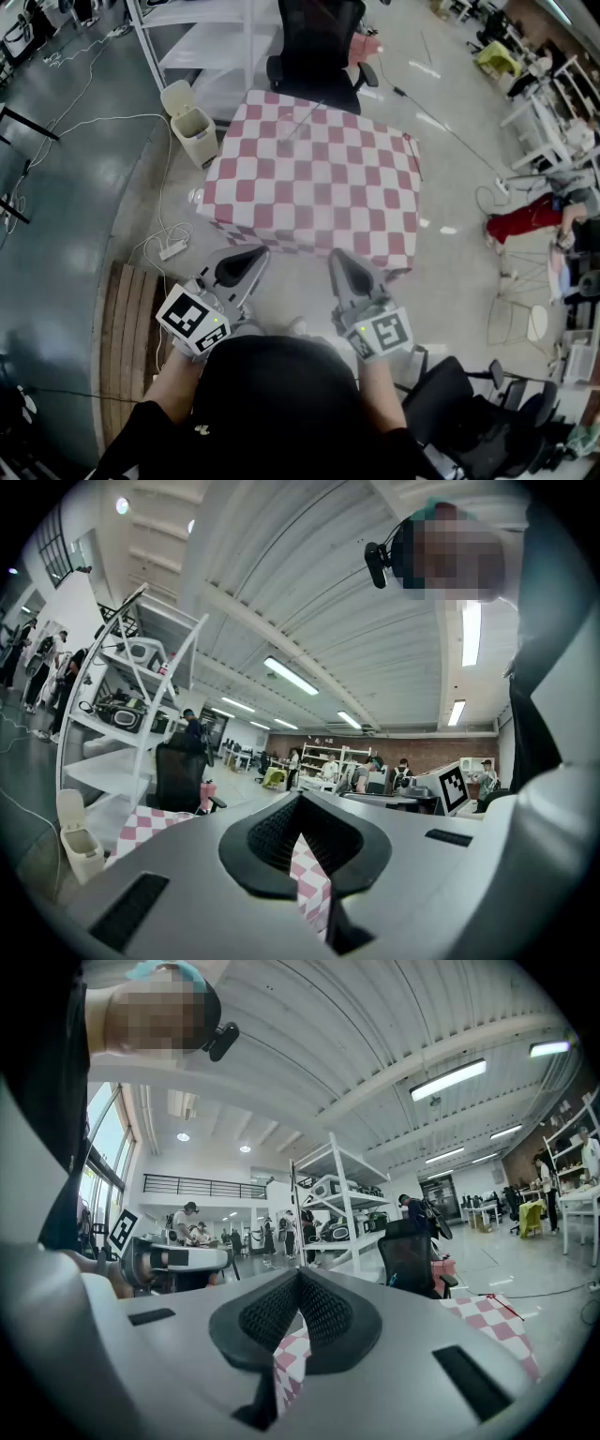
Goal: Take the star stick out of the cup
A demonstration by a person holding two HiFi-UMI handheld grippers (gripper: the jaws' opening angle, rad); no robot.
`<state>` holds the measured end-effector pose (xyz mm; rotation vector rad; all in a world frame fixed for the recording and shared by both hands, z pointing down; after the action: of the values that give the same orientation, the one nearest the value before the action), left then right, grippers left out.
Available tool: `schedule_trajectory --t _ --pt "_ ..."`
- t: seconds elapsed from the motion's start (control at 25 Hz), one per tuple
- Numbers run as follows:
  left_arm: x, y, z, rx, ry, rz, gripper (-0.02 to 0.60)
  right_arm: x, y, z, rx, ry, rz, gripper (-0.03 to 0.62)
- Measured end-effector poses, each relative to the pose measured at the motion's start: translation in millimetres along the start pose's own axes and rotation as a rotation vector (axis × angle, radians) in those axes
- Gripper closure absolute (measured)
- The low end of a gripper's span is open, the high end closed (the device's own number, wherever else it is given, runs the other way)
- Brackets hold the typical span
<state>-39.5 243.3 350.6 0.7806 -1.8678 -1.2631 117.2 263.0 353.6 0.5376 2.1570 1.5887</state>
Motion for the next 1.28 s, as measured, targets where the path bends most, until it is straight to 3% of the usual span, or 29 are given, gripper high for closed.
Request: schedule_trajectory --t 0.56,0.8,1.04,1.28 --pt "52.5 3.0 30.8 -0.019 -0.015 0.007 0.541 23.0 0.2 -46.8 0.044 0.032 -0.038 0.579" --pt "79.3 8.3 51.3 -0.03 0.016 0.001 0.541 40.6 0.1 -69.9 0.05 0.048 -0.022 0.579" --pt "96.3 13.9 46.2 -0.012 0.044 0.013 0.541 35.1 0.4 -81.8 0.058 0.082 -0.035 0.577" --pt "104.2 10.6 22.1 0.002 0.051 0.016 0.541 10.5 7.1 -101.3 0.057 0.056 -0.085 0.578"
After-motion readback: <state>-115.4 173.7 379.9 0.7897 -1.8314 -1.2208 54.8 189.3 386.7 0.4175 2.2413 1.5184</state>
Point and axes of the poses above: the fingertips, and each gripper's own axes: z backward along the fingers, x to its left, y out of its underside, the point moved 3 cm from there along z, backward along the fingers, and after that the axes turned 13 degrees about x, right-handed, at the moved point
